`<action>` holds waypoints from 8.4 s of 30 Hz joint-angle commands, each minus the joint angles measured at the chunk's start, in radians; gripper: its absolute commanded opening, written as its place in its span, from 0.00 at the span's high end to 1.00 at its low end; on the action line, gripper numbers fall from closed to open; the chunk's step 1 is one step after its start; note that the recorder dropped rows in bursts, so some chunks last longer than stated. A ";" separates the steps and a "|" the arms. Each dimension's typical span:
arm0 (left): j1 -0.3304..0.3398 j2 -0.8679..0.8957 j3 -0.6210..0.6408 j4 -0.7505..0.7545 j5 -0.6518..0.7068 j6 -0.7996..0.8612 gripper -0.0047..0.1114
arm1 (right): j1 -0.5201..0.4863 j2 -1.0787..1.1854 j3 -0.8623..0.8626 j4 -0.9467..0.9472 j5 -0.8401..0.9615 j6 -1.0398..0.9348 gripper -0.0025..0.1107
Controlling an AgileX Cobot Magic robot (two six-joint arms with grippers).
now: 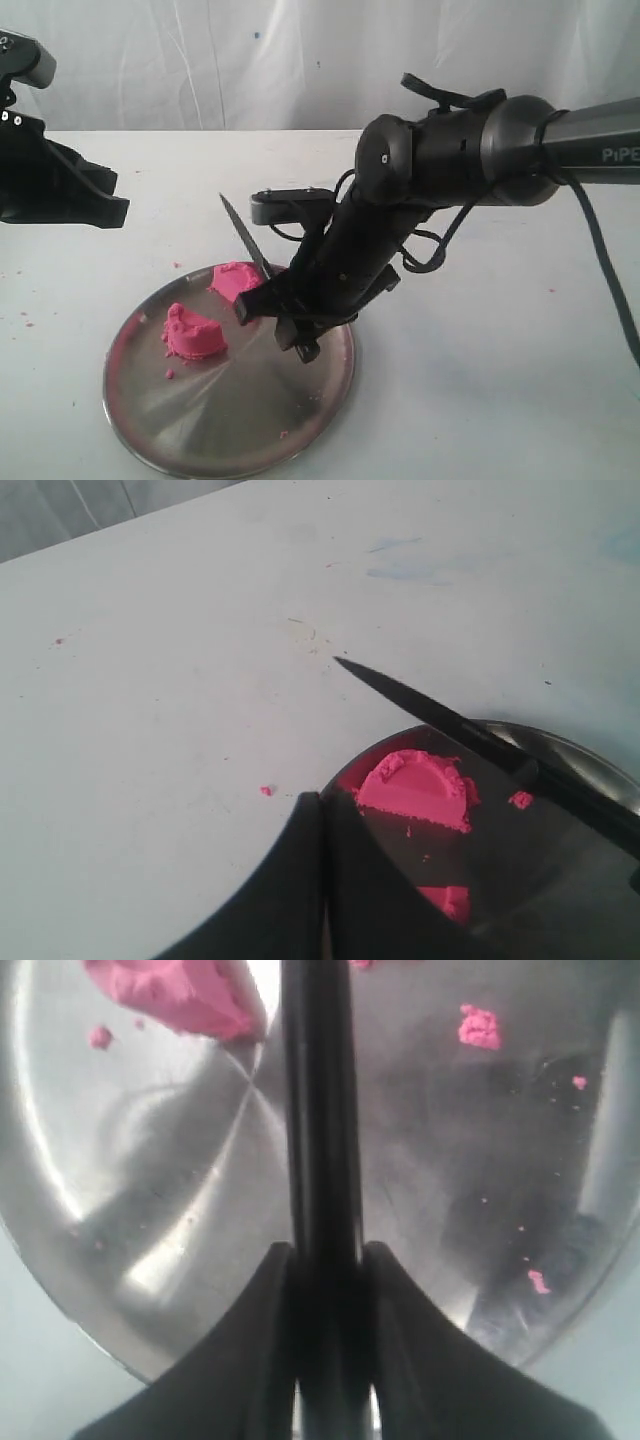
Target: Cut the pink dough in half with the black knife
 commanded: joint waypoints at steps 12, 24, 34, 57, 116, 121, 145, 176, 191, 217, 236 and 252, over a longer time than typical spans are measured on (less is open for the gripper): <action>-0.003 -0.010 0.007 -0.010 -0.001 -0.010 0.96 | -0.073 0.060 0.013 0.189 -0.022 -0.032 0.98; -0.003 -0.010 0.007 -0.010 -0.001 -0.012 0.96 | -0.075 0.129 0.013 0.215 0.083 -0.059 0.81; -0.003 -0.010 0.007 -0.014 -0.005 -0.014 0.96 | -0.075 0.129 0.013 0.215 0.103 -0.125 0.64; -0.003 -0.010 0.007 -0.034 -0.009 -0.018 0.96 | -0.098 0.002 -0.114 -0.250 0.081 0.094 0.57; 0.331 -0.099 0.102 0.194 0.117 -0.289 0.96 | -0.624 -0.552 0.393 -0.447 -0.365 0.247 0.98; 0.444 -0.316 0.321 0.194 -0.058 -0.427 0.96 | -0.652 -0.870 0.611 -0.447 -0.505 0.277 0.98; 0.340 -1.055 0.443 0.203 -0.265 -0.391 0.96 | -0.651 -1.560 0.698 -0.447 -0.618 0.189 0.98; 0.325 -1.109 0.602 0.194 0.122 -0.215 0.96 | -0.650 -1.550 0.941 -0.438 -0.800 0.284 0.98; 0.325 -1.109 0.602 0.200 0.122 -0.215 0.96 | -0.716 -1.777 1.059 -0.447 -0.807 0.219 0.98; 0.325 -1.111 0.602 0.194 0.125 -0.213 0.96 | -0.716 -1.887 1.256 -0.491 -0.403 0.335 0.98; 0.352 -1.146 0.808 0.225 0.141 -0.289 0.96 | -0.716 -1.887 1.256 -0.491 -0.403 0.335 0.98; 0.352 -1.146 0.808 0.225 0.135 -0.311 0.96 | -0.701 -1.887 1.256 -0.491 -0.403 0.335 0.98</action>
